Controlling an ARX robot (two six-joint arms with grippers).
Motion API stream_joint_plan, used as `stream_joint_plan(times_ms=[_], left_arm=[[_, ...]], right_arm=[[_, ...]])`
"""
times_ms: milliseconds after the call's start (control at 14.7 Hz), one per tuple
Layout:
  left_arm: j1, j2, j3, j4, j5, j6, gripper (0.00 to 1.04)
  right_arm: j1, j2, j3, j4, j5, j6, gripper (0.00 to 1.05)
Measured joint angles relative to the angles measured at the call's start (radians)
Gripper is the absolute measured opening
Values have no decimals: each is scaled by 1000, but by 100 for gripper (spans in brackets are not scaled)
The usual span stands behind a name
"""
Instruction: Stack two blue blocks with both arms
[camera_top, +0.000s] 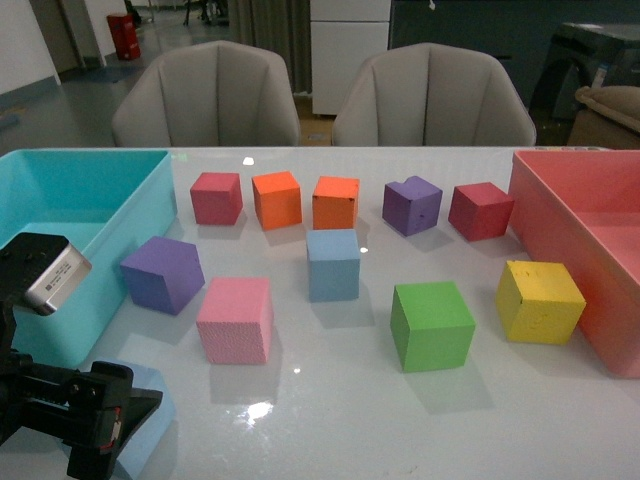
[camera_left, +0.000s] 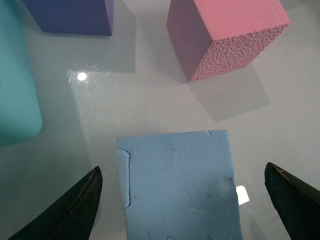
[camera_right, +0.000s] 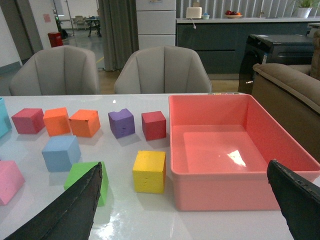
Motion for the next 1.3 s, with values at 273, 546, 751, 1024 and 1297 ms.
stream_joint_plan(times_ms=[273, 546, 751, 1024, 1297], left_arm=[[-19, 111, 0, 51, -43, 11, 98], [-38, 153, 10, 75, -79, 11, 90], [-76, 104, 12, 23, -98, 11, 56], [-336, 34, 496, -353, -150, 19, 43], [-373, 164, 687, -438, -149, 59, 42]], right_arm=[[0, 0, 0, 0, 0, 0, 98], [0, 0, 0, 0, 0, 0, 98], [0, 0, 0, 0, 0, 0, 98], [0, 0, 0, 0, 0, 0, 98], [0, 0, 0, 0, 0, 0, 98]])
